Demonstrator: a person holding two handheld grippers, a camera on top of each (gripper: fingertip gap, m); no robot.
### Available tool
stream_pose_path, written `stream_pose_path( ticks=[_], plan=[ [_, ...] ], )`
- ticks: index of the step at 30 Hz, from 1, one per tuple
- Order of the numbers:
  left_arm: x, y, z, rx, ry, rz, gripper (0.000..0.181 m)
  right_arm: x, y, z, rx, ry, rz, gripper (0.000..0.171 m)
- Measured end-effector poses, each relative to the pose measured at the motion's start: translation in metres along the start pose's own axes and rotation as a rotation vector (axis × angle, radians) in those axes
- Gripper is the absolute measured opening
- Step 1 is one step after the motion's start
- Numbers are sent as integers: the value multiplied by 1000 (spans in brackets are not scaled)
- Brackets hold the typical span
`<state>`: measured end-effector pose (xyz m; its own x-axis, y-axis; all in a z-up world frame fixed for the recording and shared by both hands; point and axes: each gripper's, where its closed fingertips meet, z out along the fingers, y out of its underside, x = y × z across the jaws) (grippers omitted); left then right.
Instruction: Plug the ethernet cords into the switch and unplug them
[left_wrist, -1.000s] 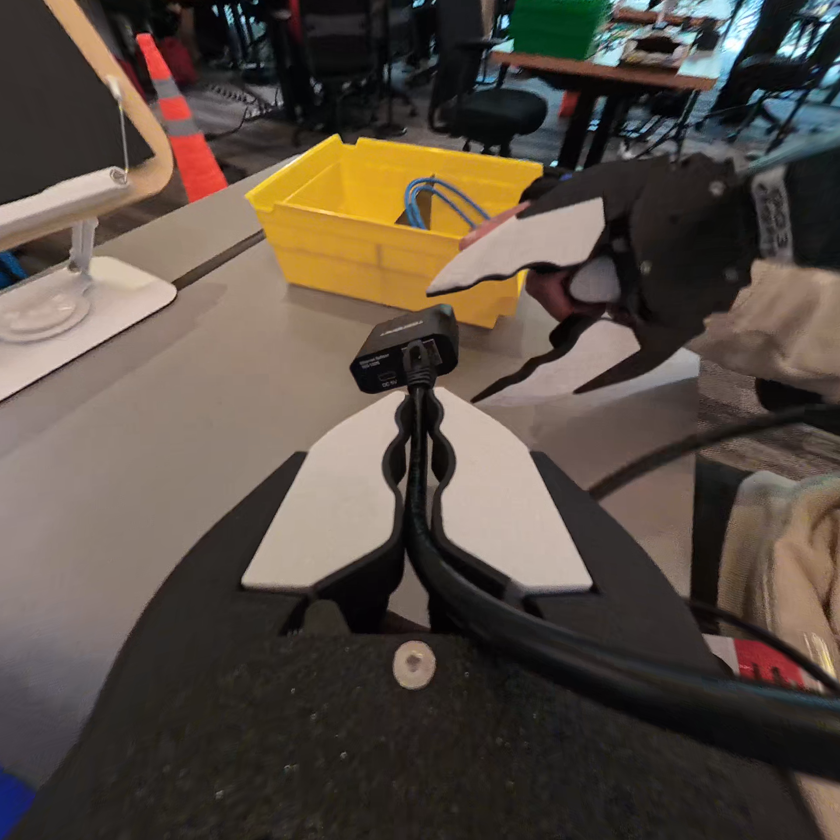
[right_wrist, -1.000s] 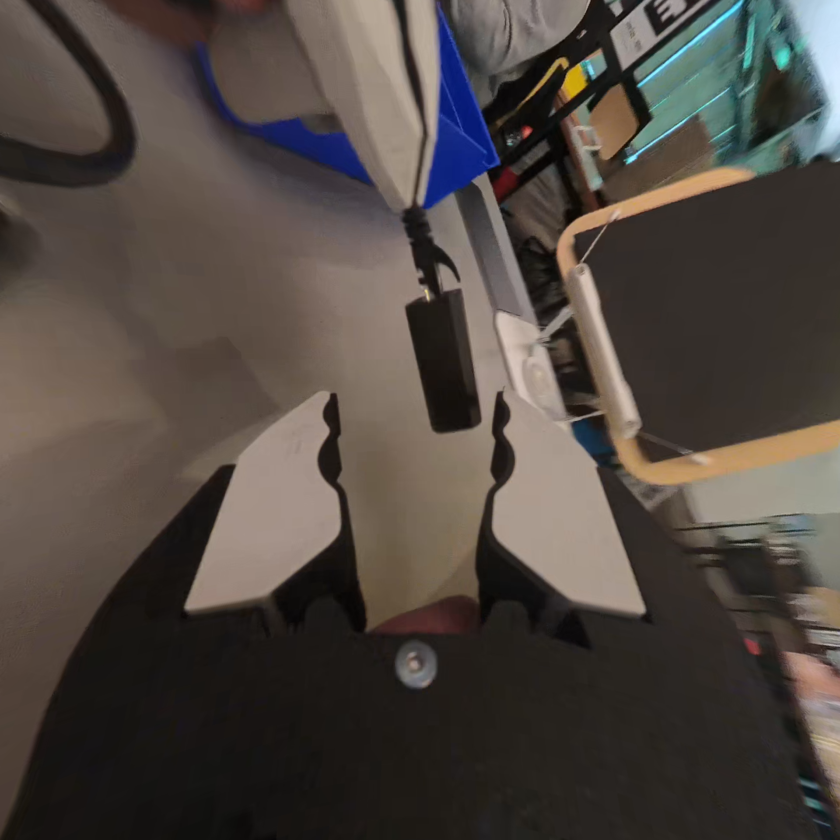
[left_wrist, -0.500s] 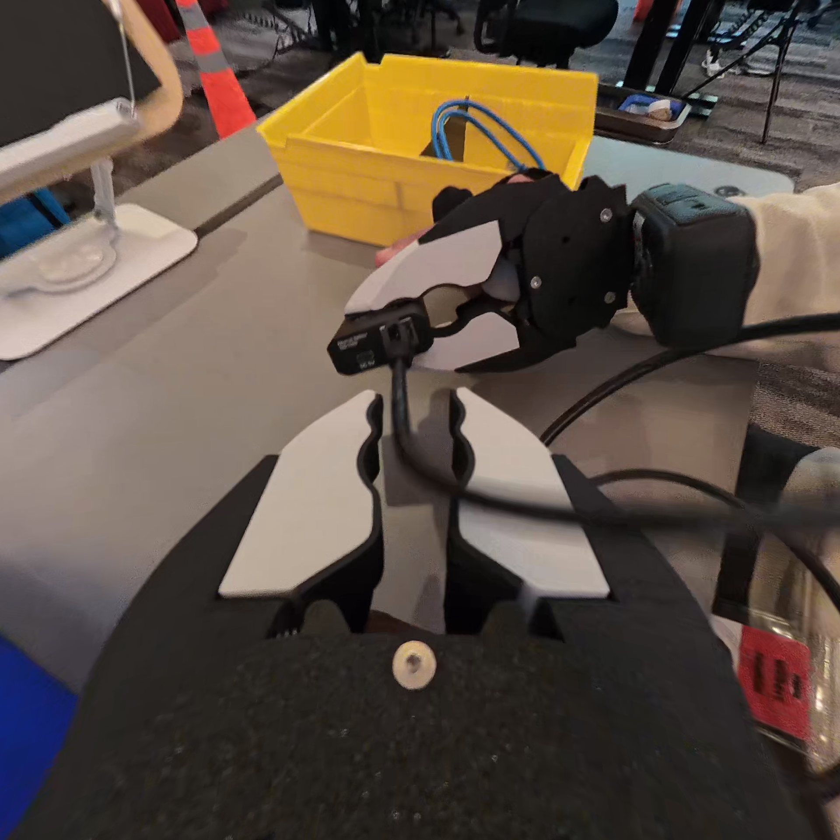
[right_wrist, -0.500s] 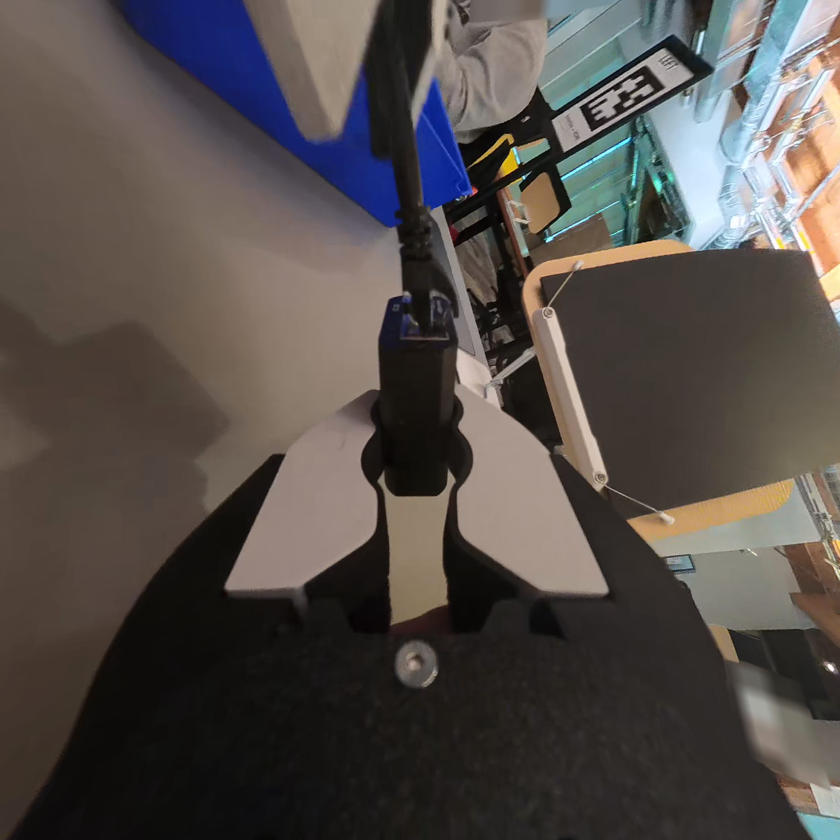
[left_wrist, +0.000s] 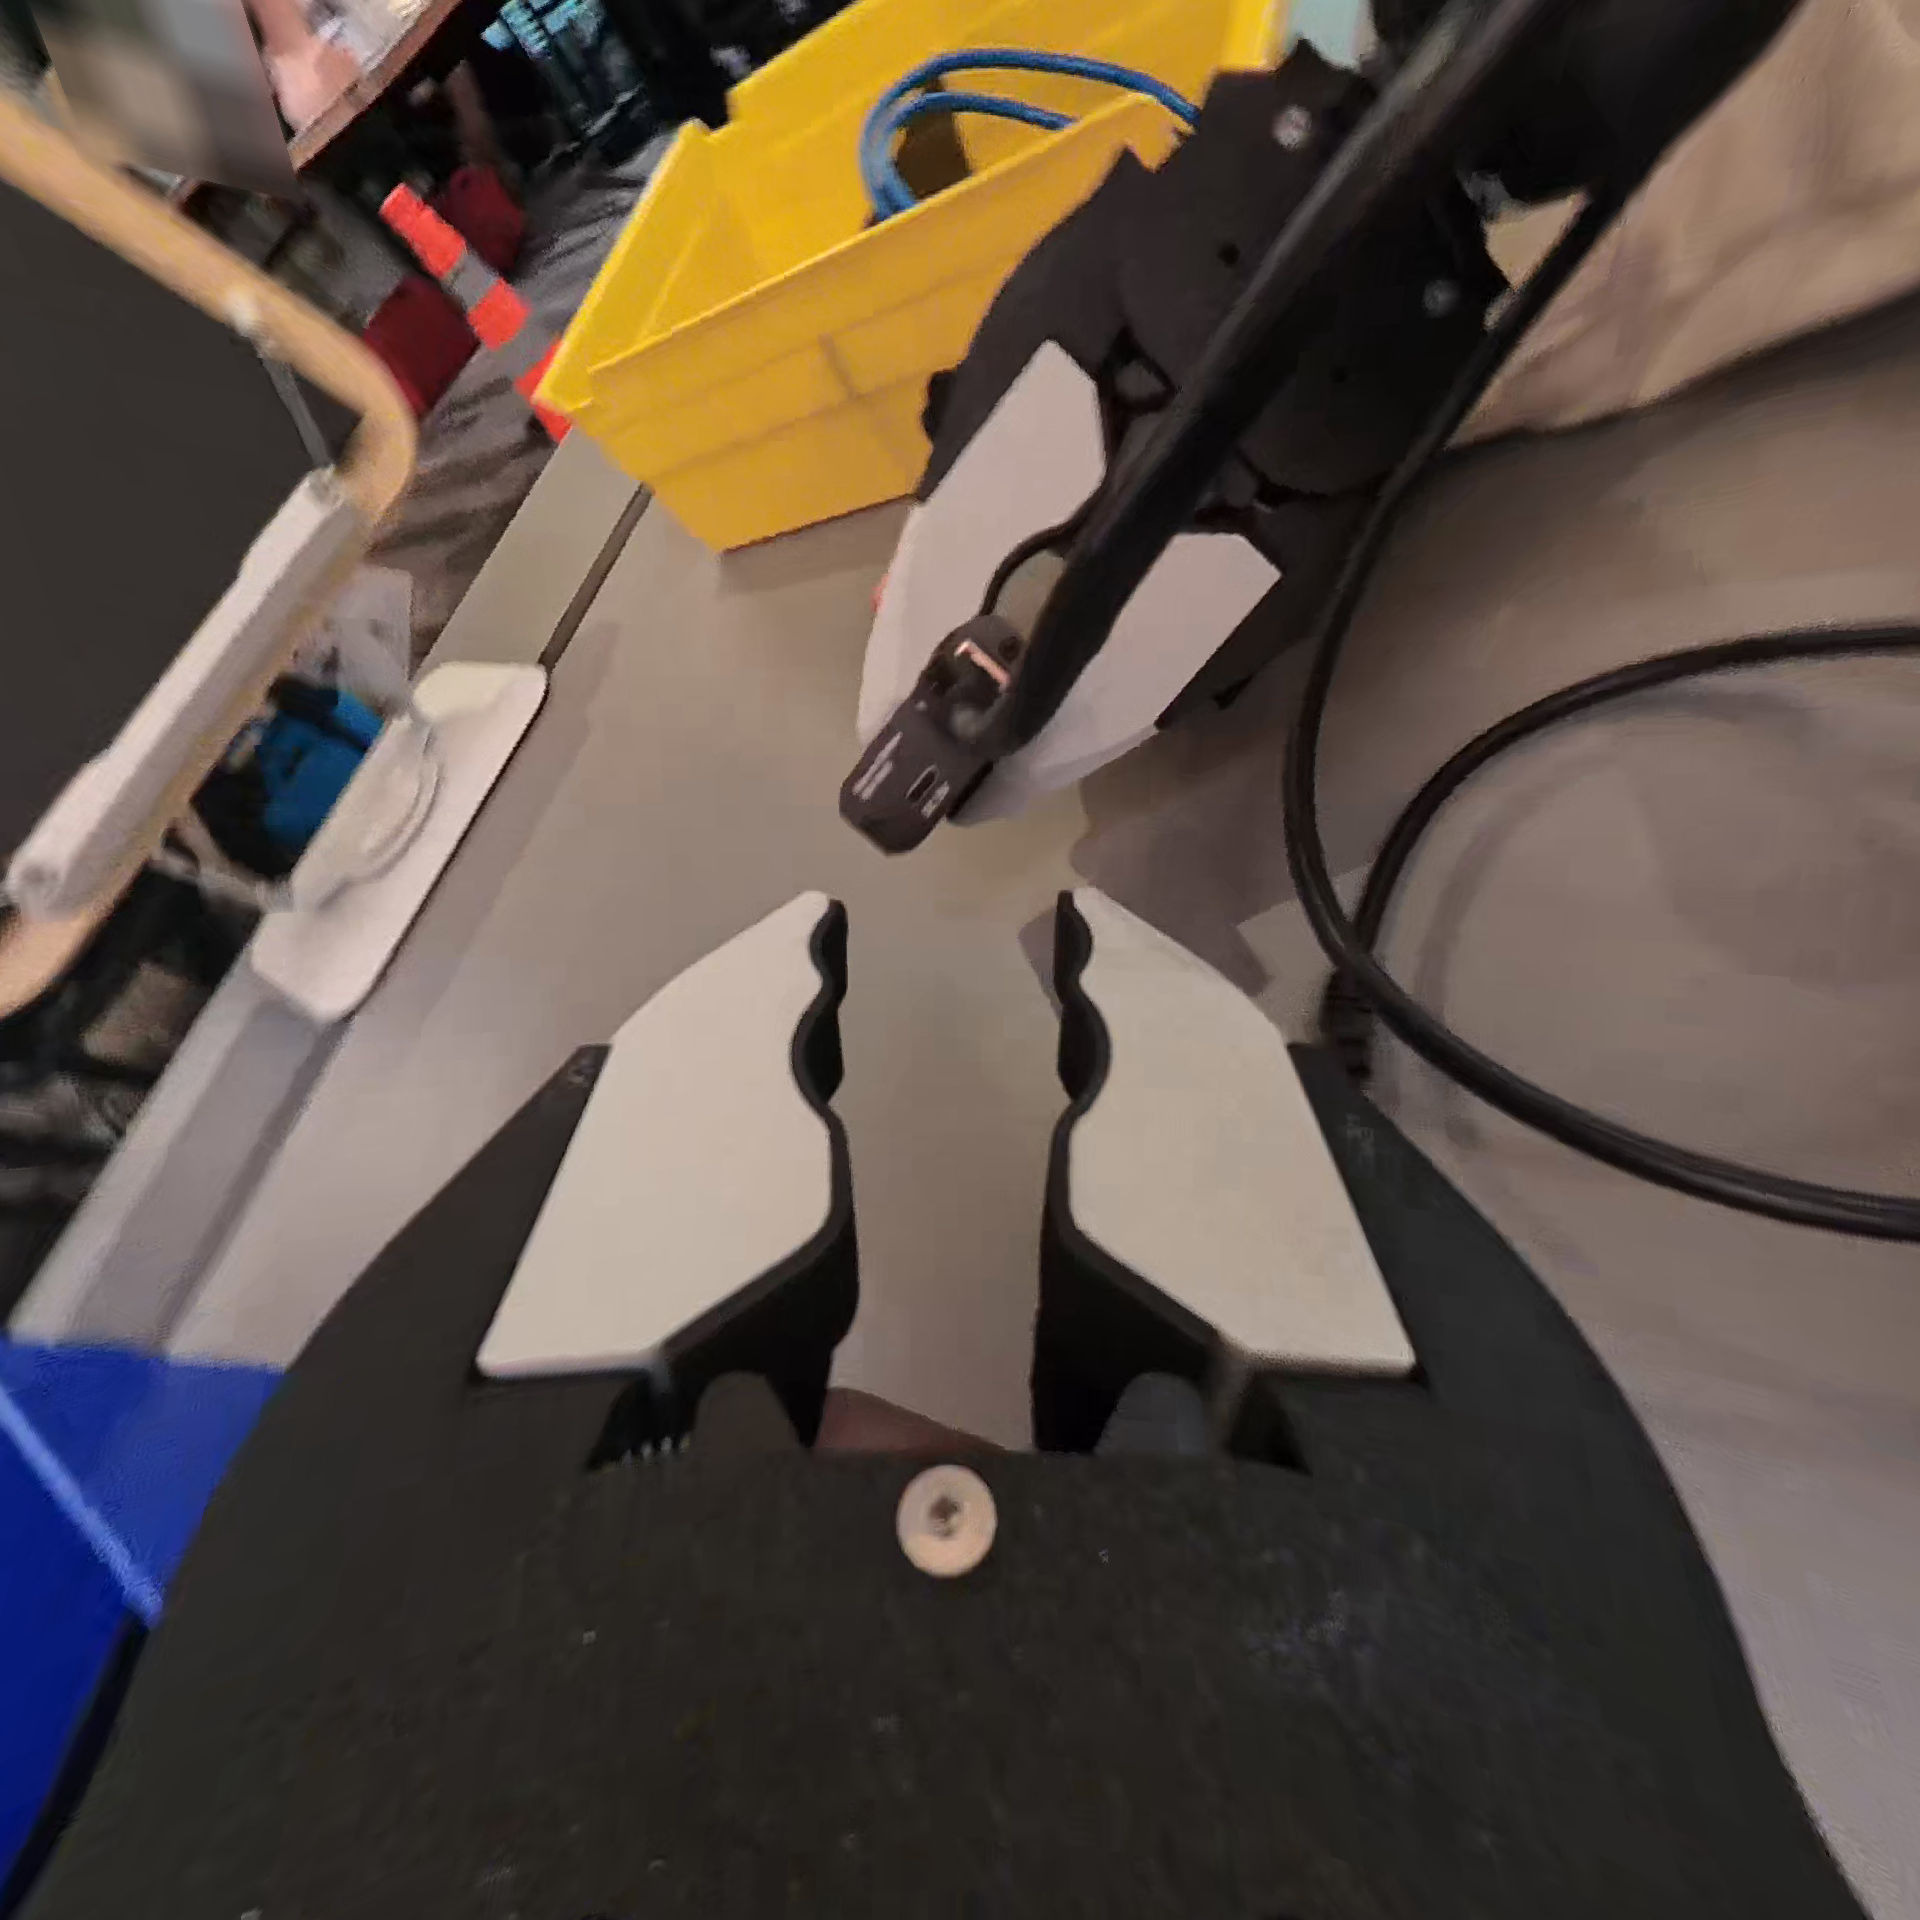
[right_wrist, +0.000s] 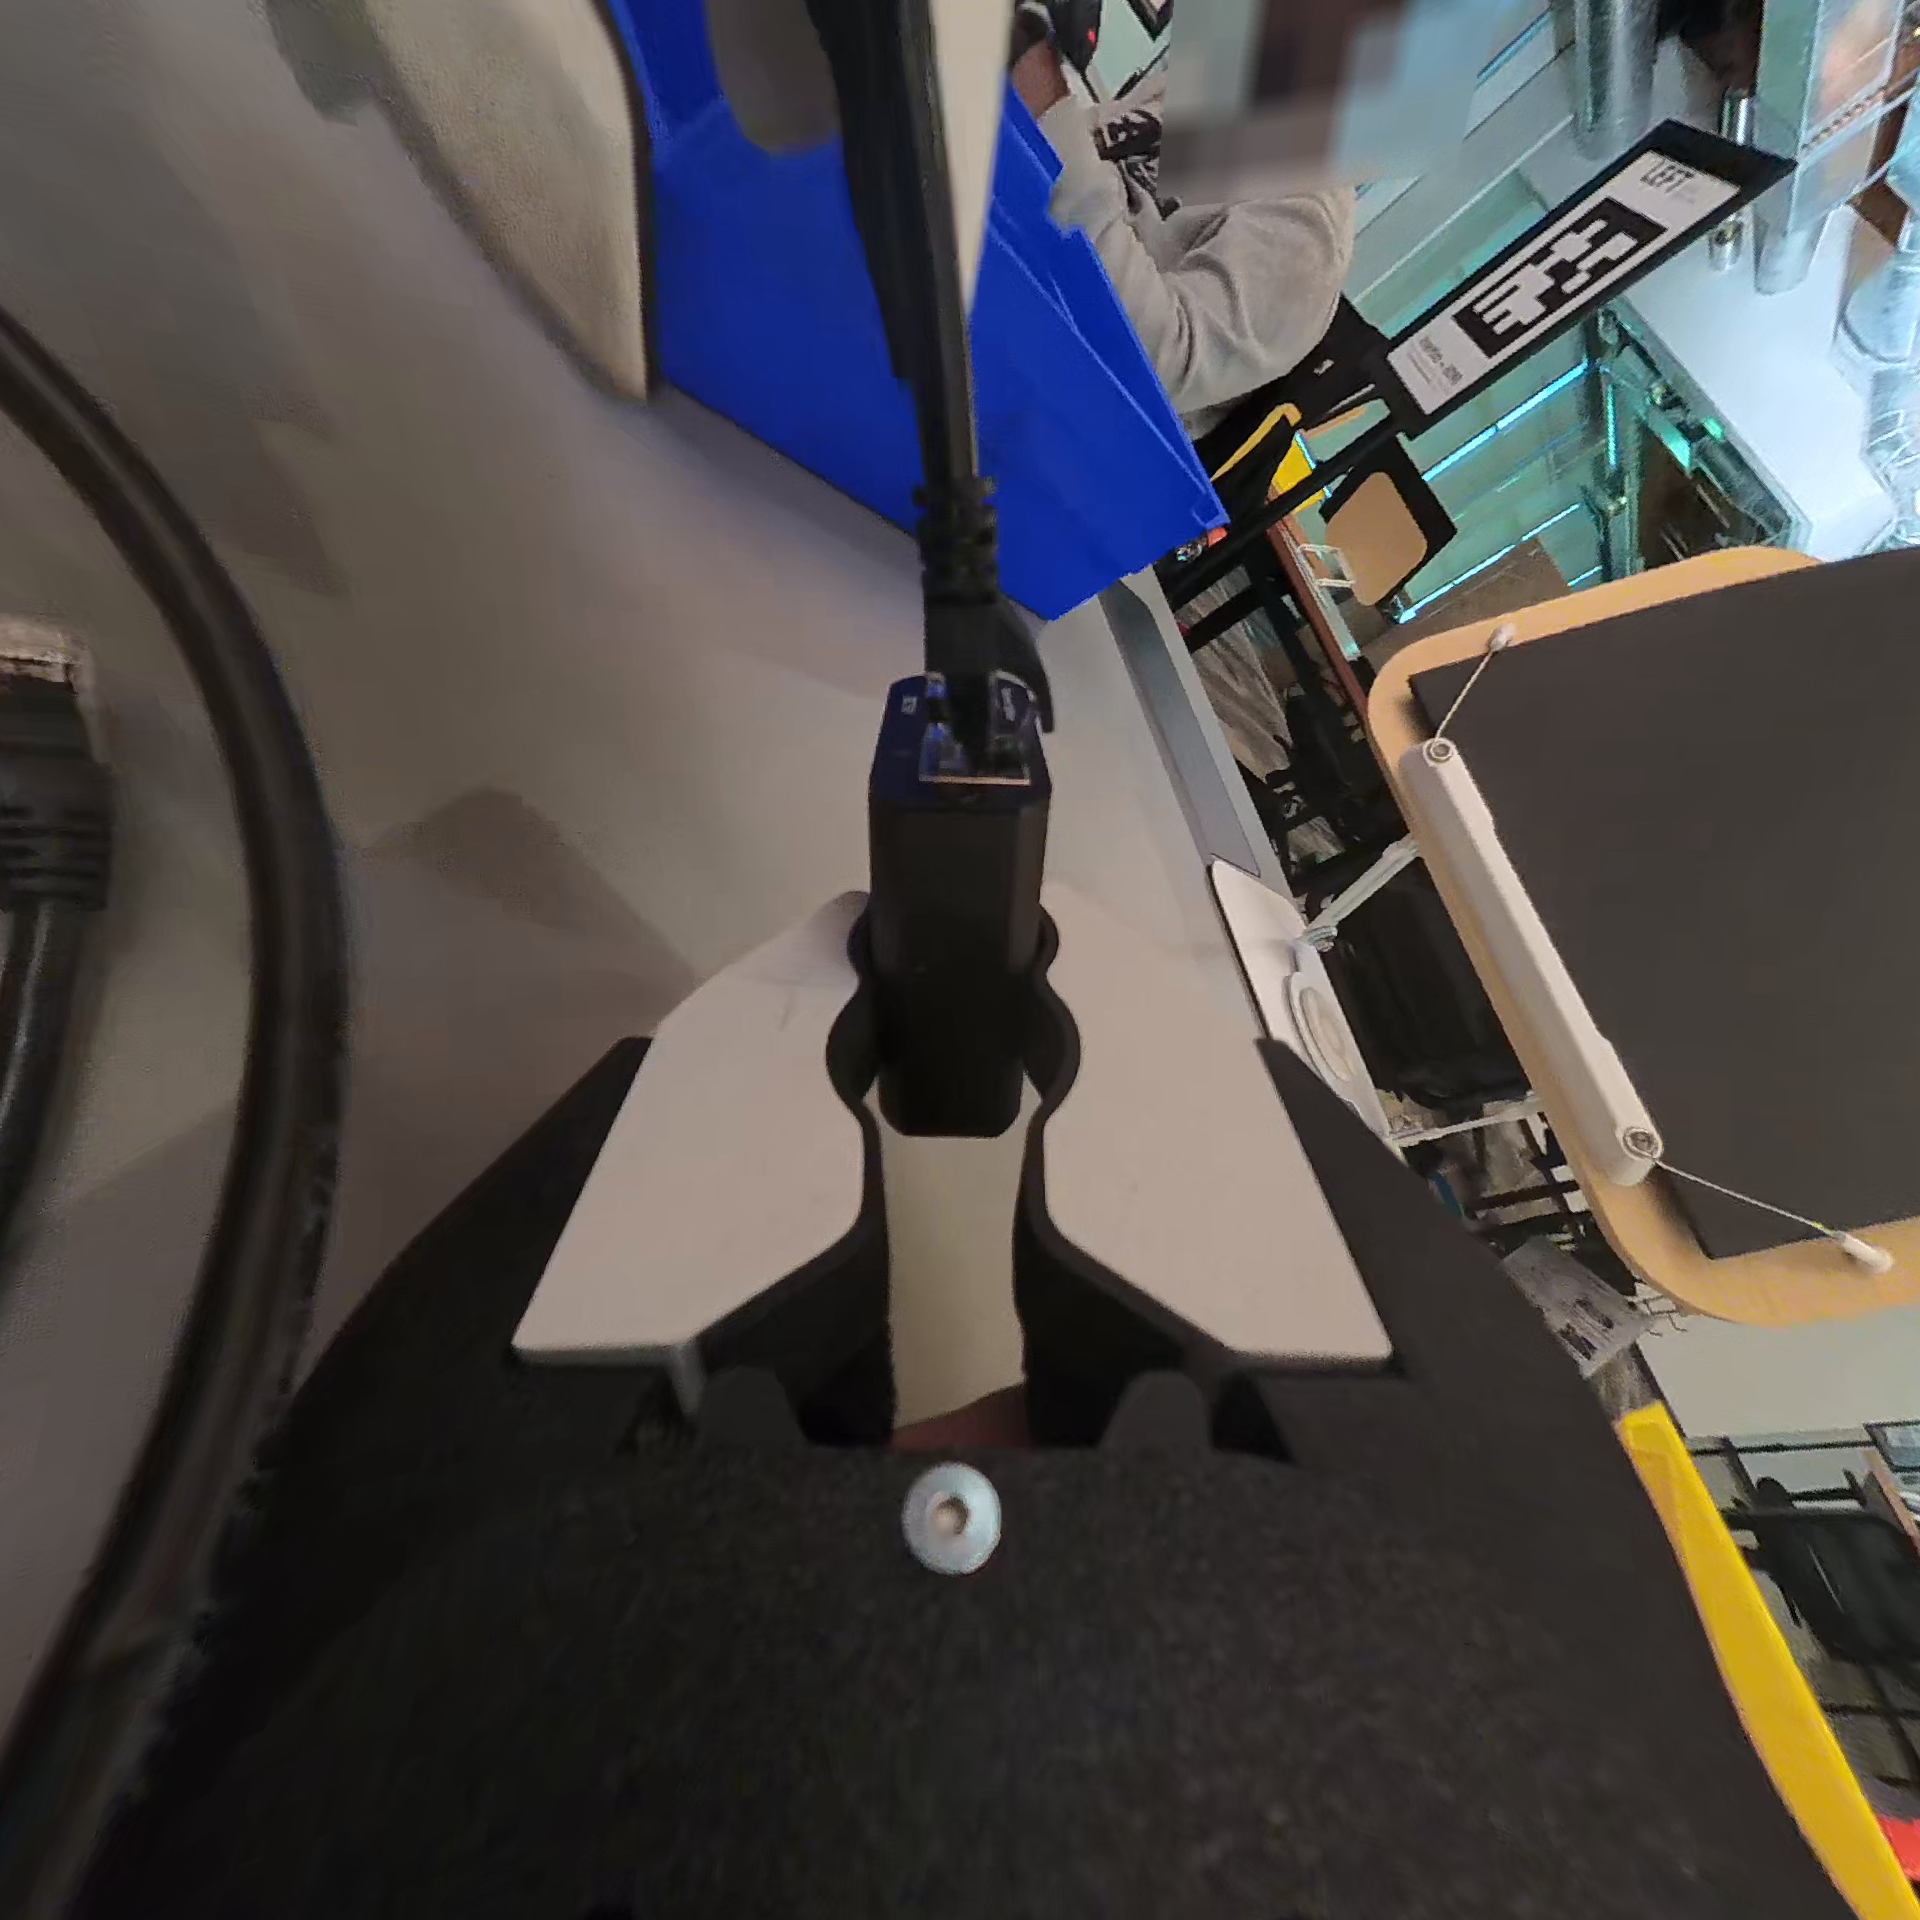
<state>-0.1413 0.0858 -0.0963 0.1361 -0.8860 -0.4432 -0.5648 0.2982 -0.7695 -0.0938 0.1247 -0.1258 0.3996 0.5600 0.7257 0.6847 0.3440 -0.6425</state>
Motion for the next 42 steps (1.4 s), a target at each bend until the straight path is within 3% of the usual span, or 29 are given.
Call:
stream_pose_path(
  ticks=[5, 13, 23, 33, 42],
  plan=[
    [10, -20, 29, 59, 135, 162, 53, -2, -9, -5, 38, -23, -10, 24],
    [16, -38, 34, 159, 261, 274, 23, -3, -1, -3, 14, -33, -15, 24],
    [10, -29, 36, 76, 273, 403, 18, -3, 4, -2, -4, -35, -27, 24],
    [13, -14, 36, -34, 351, 387, 15, -7, 10, 1, -68, -15, -59, 24],
    [15, -10, 38, -32, 356, 347, 14, -7, 16, 4, -92, -23, -47, 25]
  ],
)
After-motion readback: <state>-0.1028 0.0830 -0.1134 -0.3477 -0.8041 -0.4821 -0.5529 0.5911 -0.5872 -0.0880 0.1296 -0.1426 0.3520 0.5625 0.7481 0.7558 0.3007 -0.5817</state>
